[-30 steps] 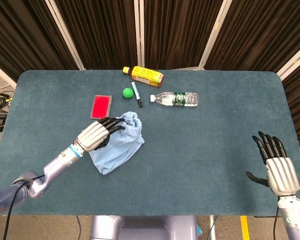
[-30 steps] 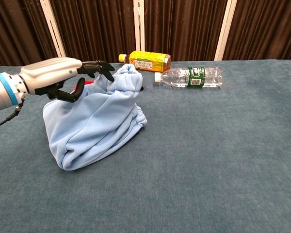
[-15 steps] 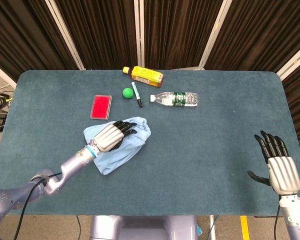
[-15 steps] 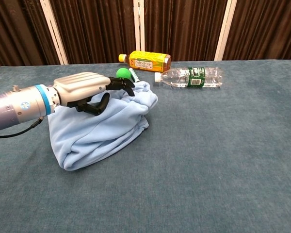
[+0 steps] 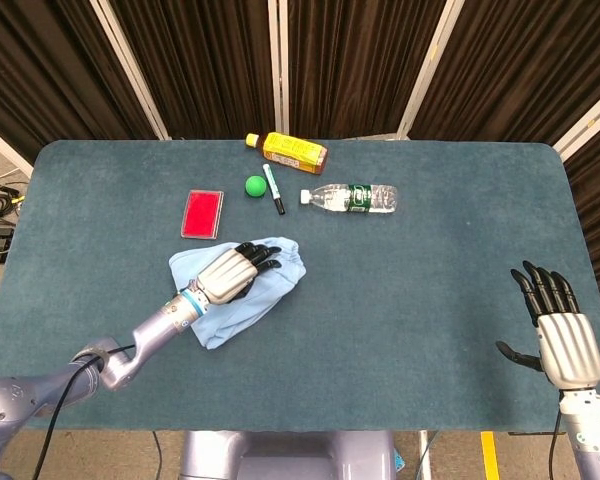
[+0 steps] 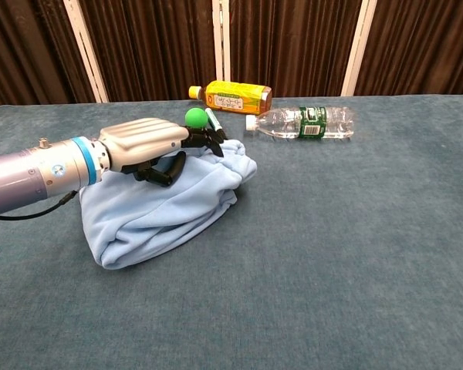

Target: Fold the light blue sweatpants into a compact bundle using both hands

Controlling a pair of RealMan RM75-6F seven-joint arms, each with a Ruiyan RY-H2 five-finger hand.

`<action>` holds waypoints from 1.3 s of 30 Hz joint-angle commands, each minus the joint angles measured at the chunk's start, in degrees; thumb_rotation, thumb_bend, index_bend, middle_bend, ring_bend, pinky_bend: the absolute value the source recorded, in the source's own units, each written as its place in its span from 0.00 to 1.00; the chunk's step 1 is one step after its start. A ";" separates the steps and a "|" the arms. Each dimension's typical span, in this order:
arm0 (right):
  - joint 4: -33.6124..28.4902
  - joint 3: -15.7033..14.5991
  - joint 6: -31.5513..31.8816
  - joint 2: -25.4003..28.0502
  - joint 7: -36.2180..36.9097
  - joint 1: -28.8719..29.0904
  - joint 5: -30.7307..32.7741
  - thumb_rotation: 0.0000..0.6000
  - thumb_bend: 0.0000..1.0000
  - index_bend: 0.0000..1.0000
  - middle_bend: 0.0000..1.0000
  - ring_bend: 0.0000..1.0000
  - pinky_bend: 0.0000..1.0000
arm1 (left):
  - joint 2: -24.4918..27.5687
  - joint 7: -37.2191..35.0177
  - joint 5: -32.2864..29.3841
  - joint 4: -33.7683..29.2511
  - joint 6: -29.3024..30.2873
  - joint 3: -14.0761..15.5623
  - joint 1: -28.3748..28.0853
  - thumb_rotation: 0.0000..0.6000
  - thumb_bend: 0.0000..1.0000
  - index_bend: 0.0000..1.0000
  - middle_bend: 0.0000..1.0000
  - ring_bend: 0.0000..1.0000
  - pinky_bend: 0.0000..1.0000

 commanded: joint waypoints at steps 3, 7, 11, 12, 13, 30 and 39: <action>-0.17 -0.02 0.22 0.08 0.06 -0.07 -0.21 1.00 0.00 0.00 0.00 0.00 0.00 | 1.81 0.17 0.28 -1.76 2.05 -0.59 0.34 1.00 0.96 0.15 0.01 0.10 0.15; -0.53 -0.10 0.71 0.23 0.06 -0.21 -0.74 1.00 0.00 0.00 0.00 0.00 0.00 | 5.31 0.53 1.35 -4.76 6.90 -1.50 1.20 1.00 0.55 0.01 0.00 0.00 0.01; -1.07 -0.23 1.11 0.42 0.11 -0.34 -1.32 1.00 0.00 0.00 0.00 0.00 0.00 | 10.56 2.19 0.38 -11.12 10.40 -2.89 3.03 1.00 0.29 0.00 0.00 0.00 0.00; -1.18 -0.29 1.11 0.44 0.04 -0.33 -1.46 1.00 0.00 0.00 0.00 0.00 0.00 | 11.79 2.77 -0.30 -12.89 10.68 -3.33 3.46 1.00 0.25 0.00 0.00 0.00 0.00; -1.29 -0.38 1.09 0.45 -0.02 -0.33 -1.62 1.00 0.00 0.00 0.00 0.00 0.00 | 13.08 3.32 -1.06 -14.74 10.81 -3.78 3.87 1.00 0.22 0.00 0.00 0.00 0.00; -2.20 -1.10 3.43 1.73 0.04 -1.27 -4.36 1.00 0.00 0.00 0.00 0.00 0.00 | 35.75 15.20 -9.84 -46.71 30.76 -0.77 26.70 1.00 0.12 0.00 0.00 0.00 0.00; -1.69 -0.99 4.15 2.36 -0.78 -1.88 -4.04 1.00 0.00 0.00 0.00 0.00 0.00 | 37.08 15.55 -9.07 -46.75 39.83 5.56 39.41 1.00 0.12 0.00 0.00 0.00 0.00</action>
